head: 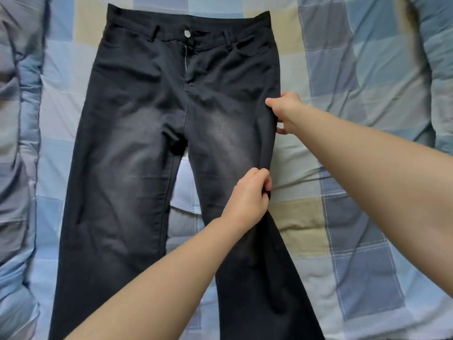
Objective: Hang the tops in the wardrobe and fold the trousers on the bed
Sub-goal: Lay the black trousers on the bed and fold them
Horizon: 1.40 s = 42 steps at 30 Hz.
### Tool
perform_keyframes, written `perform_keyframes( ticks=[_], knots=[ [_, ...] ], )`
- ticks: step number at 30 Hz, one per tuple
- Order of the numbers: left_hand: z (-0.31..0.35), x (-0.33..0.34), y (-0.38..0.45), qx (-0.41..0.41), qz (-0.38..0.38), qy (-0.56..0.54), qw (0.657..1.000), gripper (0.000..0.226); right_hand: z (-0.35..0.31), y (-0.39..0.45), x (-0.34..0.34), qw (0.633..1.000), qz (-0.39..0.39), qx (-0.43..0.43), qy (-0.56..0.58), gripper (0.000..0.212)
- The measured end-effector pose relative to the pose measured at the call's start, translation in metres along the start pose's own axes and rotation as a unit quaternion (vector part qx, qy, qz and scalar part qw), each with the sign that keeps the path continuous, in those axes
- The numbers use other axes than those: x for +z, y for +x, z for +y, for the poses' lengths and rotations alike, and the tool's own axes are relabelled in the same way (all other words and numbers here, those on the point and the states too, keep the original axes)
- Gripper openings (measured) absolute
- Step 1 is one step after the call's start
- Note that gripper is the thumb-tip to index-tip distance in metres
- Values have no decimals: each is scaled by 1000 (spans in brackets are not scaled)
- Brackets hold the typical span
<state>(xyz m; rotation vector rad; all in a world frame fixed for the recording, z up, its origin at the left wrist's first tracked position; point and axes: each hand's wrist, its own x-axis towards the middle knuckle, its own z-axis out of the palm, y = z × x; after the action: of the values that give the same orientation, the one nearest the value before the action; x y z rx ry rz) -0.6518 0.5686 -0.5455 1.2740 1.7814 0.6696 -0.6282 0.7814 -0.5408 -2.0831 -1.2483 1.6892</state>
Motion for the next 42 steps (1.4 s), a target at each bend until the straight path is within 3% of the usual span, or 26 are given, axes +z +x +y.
perform_keyframes(
  ticks=[5, 8, 12, 14, 16, 18, 19, 22, 25, 29, 31, 35, 37, 39, 42],
  knots=[
    [-17, -92, -13, -54, 14, -160, 986, 34, -56, -16, 64, 980, 155, -114, 44, 30],
    [-34, -152, -14, -91, 36, -279, 955, 34, -100, -38, 120, 964, 183, -192, 31, 37],
    [-91, -238, -17, -154, 146, -387, 897, 38, -156, -72, 215, 956, 157, -247, -7, 41],
    [-132, -273, -21, -184, 191, -365, 892, 36, -164, -81, 267, 960, 95, -258, -50, 42],
    [-176, -294, -29, -248, 209, -280, 904, 33, -155, -79, 308, 955, -14, -246, -165, 47],
    [-215, -298, -37, -321, 168, -142, 921, 33, -137, -68, 328, 914, -113, -224, -318, 43],
    [-232, -299, -38, -340, 133, -94, 926, 35, -130, -60, 336, 891, -124, -229, -372, 33],
    [-249, -297, -23, -345, 92, -27, 934, 37, -129, -30, 333, 858, -40, -283, -427, 25],
    [-244, -304, 22, -307, 158, -24, 938, 39, -146, 11, 305, 774, 59, -351, -525, 48],
    [-232, -311, 85, -266, 173, -116, 941, 34, -167, 46, 291, 671, 0, -412, -617, 80],
    [-230, -308, 101, -240, 200, -101, 945, 15, -172, 61, 302, 630, -10, -439, -640, 77],
    [-220, -302, 84, -188, 259, -58, 946, 22, -185, 65, 308, 559, 54, -441, -700, 54],
    [-223, -303, 65, -175, 282, -70, 941, 24, -188, 56, 312, 547, 97, -481, -679, 37],
    [-230, -306, 43, -190, 295, -82, 933, 27, -185, 40, 327, 569, 125, -536, -610, 22],
    [-249, -304, 13, -236, 293, -79, 923, 33, -174, 20, 355, 546, 127, -599, -572, 23]
  ],
)
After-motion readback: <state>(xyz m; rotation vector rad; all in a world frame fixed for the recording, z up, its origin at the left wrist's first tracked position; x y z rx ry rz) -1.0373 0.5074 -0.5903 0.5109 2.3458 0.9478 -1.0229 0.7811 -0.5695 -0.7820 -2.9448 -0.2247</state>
